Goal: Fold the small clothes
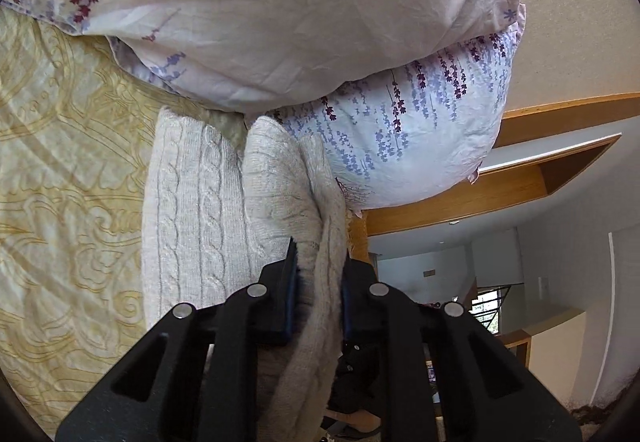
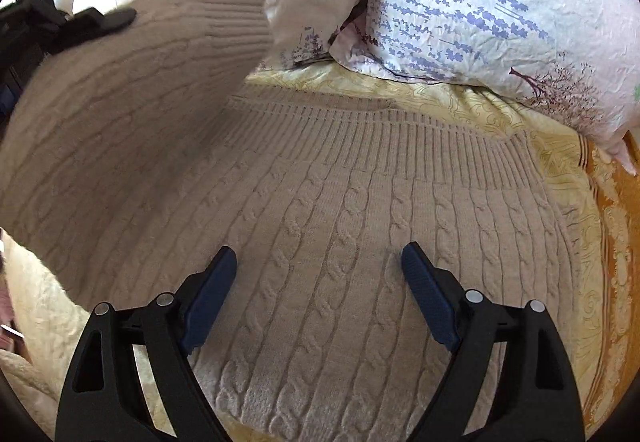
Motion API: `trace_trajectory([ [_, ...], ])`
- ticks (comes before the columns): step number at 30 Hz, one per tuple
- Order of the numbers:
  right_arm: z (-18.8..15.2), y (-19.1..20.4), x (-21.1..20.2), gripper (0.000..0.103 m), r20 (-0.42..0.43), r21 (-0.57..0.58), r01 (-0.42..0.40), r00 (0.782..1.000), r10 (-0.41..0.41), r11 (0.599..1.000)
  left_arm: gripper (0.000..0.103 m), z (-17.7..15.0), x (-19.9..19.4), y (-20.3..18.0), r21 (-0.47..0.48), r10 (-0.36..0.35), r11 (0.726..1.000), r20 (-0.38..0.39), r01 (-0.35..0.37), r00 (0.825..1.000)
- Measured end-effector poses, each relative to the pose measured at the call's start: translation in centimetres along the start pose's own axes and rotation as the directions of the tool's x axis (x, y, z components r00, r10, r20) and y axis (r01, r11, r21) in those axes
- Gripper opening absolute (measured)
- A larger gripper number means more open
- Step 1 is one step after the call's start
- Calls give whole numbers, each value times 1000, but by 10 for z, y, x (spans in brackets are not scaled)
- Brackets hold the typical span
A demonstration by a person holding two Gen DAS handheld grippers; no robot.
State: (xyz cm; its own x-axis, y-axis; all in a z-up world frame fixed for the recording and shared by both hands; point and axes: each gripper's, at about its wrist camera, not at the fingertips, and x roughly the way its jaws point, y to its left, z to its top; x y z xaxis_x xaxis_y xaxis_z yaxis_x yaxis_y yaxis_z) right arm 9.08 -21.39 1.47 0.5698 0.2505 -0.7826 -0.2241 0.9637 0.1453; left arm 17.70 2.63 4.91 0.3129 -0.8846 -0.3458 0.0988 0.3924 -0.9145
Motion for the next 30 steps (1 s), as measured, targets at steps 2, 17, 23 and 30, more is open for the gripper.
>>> trace_trajectory([
  [2,1,-20,-14,87,34,104,-141,990,138,985,16,-2,13,-4,-18,-16,1000,-8,15,1000],
  [17,-44,-139,-45,95,347,579,-596,798,493,557,16,-34,132,-25,-84,-55,996,-186,39,981],
  [23,-54,-169,-39,95,469,650,-676,717,516,348,22,-52,159,-8,-170,-58,985,-271,12,961],
  [30,-33,-166,-30,93,334,674,-590,780,529,444,69,-48,113,-38,41,-7,999,-228,17,974],
])
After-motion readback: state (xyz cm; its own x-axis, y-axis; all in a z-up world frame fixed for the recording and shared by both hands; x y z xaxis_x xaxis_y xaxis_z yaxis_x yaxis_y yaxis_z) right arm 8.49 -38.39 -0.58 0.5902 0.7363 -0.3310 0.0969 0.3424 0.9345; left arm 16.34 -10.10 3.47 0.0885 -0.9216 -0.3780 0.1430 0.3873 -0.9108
